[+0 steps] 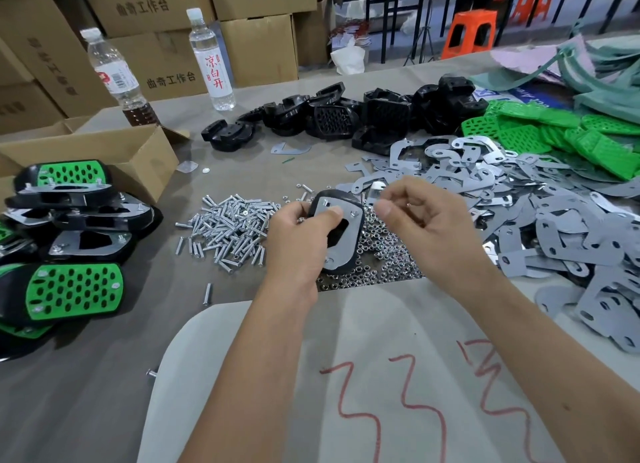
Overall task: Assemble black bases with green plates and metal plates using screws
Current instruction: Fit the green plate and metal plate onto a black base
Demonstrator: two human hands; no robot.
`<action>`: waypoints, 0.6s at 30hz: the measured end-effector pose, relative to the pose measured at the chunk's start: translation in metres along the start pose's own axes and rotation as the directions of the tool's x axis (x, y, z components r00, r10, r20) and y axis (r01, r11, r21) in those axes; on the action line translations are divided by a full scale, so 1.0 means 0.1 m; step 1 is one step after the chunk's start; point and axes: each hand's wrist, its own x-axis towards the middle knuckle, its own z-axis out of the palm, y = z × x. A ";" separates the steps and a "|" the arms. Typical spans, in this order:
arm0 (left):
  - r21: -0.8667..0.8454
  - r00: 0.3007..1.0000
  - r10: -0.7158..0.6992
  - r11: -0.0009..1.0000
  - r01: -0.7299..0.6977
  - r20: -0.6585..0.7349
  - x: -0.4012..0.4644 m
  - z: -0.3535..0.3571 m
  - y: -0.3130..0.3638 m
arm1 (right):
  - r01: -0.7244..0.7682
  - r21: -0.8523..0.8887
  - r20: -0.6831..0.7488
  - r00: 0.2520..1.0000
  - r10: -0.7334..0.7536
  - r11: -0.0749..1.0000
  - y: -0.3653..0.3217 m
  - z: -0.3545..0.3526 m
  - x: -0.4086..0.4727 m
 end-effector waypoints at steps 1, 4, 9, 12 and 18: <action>0.031 1.000 0.025 0.999 -0.025 0.005 -0.01 0.02 -0.01 | 0.001 -0.025 0.034 0.999 -0.001 1.000 -0.01 0.02 0.01; 0.070 0.998 0.054 0.996 -0.055 0.017 -0.02 0.04 -0.02 | 0.115 -0.155 0.083 0.991 -0.103 0.981 0.01 0.05 0.02; 0.061 0.996 0.045 0.997 -0.050 0.070 -0.04 0.02 -0.01 | 0.029 -0.046 0.040 0.999 -0.028 0.999 0.03 0.05 0.03; 0.046 0.996 0.049 0.998 -0.053 0.080 -0.04 0.01 0.00 | -0.019 0.060 0.017 1.000 0.018 0.998 0.00 0.09 0.02; 0.004 0.993 0.071 0.997 -0.071 0.096 -0.09 0.05 0.03 | -0.031 0.010 -0.041 0.999 0.031 0.999 -0.06 0.13 0.02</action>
